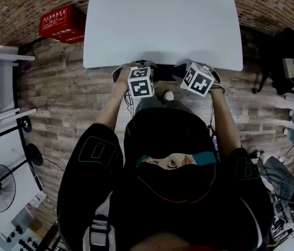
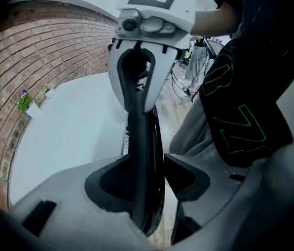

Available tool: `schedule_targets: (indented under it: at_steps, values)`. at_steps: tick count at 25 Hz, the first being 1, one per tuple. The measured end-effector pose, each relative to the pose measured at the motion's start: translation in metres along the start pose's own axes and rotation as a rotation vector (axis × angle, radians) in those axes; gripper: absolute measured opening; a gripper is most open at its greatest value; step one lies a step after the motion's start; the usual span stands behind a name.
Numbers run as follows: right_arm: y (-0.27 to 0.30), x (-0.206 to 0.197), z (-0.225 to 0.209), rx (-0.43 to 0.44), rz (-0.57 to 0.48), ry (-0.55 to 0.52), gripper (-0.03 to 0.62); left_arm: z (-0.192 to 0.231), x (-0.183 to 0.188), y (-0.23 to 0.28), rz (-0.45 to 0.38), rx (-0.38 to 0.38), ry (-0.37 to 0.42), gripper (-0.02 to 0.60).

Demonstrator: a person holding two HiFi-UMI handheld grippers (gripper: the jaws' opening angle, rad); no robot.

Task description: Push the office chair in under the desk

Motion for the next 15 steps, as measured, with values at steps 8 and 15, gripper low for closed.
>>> schedule_targets:
  at_steps: [8,15]
  values:
    - [-0.052,0.010,-0.070,-0.265,-0.164,0.092,0.009,0.063,0.046,-0.060,-0.311,0.153,-0.146,0.106]
    - [-0.116,0.056,-0.119,-0.534,-0.367,0.056,0.005,0.137,0.098,-0.144,-0.612,0.537,-0.249,0.008]
Point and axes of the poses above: the fingertips, and each gripper's own axes: y forward along the fingers, z to its left, x out of its top, the point moved 7 cm from there along -y, backward along the fingers, and after that the axes turned 6 degrees about -y, right-handed, at the moved point
